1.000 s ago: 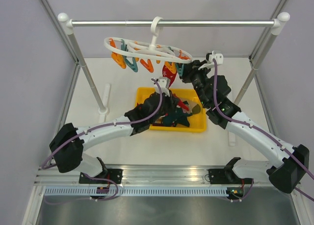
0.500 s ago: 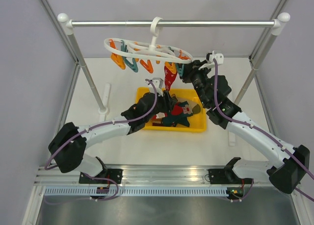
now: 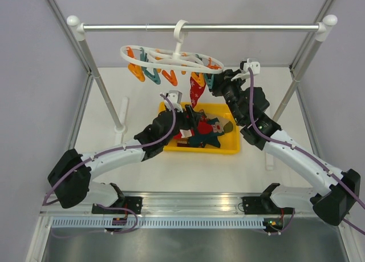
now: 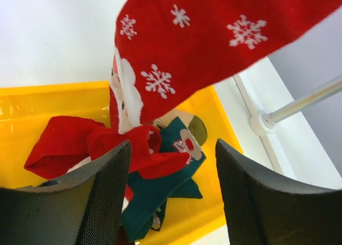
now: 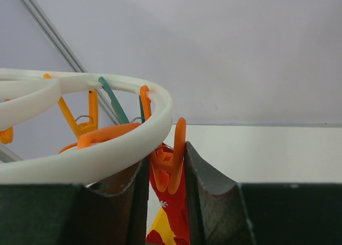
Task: Remove the socks clipped to the hanger
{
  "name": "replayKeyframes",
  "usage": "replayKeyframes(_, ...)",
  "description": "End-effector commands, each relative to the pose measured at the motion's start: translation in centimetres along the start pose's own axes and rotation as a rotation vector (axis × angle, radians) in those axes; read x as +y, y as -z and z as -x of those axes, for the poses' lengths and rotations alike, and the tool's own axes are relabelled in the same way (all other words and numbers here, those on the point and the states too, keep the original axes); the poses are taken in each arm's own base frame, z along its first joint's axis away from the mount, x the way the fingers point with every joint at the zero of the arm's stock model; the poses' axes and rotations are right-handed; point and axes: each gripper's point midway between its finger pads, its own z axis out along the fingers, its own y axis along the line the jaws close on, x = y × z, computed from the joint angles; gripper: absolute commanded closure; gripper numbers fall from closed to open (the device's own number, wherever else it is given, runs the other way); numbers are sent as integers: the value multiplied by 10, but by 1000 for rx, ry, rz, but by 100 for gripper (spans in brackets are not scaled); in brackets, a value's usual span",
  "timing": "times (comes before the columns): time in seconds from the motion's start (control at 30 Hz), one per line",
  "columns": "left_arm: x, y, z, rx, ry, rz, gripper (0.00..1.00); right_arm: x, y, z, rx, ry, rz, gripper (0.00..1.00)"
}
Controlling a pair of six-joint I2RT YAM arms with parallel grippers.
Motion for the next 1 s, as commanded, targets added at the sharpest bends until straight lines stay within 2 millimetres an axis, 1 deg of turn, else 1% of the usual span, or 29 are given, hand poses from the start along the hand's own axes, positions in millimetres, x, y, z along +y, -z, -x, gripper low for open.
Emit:
replayKeyframes(0.0,-2,-14,30,-94,-56,33,32,13,3,31,-54,-25,37,99)
replayKeyframes(0.03,0,-21,24,-82,-68,48,32,14,3,31,-52,-21,39,99)
replayKeyframes(0.07,3,-24,23,-85,-78,65,32,14,4,32,-54,-21,40,99)
replayKeyframes(0.1,2,-27,28,-99,-78,74,33,14,4,33,-54,-20,38,99)
replayKeyframes(0.13,4,-33,23,-95,-87,80,34,14,5,33,-53,-19,39,99)
replayKeyframes(0.33,3,-47,32,-154,-103,103,35,14,6,32,-45,-18,41,99)
replayKeyframes(0.37,7,-50,30,-157,-117,131,36,14,5,30,-41,-18,40,99)
replayKeyframes(0.43,8,-52,35,-174,-130,151,38,15,6,30,-38,-20,47,99)
replayKeyframes(0.53,12,-56,41,-198,-145,189,51,17,6,27,-32,-23,52,99)
replayKeyframes(0.57,13,-56,45,-214,-146,201,64,17,6,26,-28,-22,54,99)
replayKeyframes(0.63,11,-57,48,-220,-164,198,77,18,6,25,-26,-22,54,99)
replayKeyframes(0.67,10,-58,50,-222,-166,198,88,17,6,25,-27,-21,53,99)
replayKeyframes(0.73,8,-56,53,-227,-169,190,97,18,6,23,-24,-21,54,99)
replayKeyframes(0.8,4,-55,51,-220,-172,170,98,17,7,24,-25,-19,52,99)
replayKeyframes(0.83,2,-51,54,-224,-161,154,98,16,8,24,-26,-17,51,98)
replayKeyframes(0.87,-4,-49,54,-217,-159,122,98,15,10,26,-29,-17,49,92)
replayKeyframes(0.9,-5,-48,49,-203,-163,103,98,15,11,27,-30,-19,51,88)
replayKeyframes(0.93,-15,-43,52,-198,-152,51,98,15,13,30,-36,-20,53,84)
replayKeyframes(0.97,-19,-41,50,-186,-149,23,98,14,15,29,-32,-15,51,76)
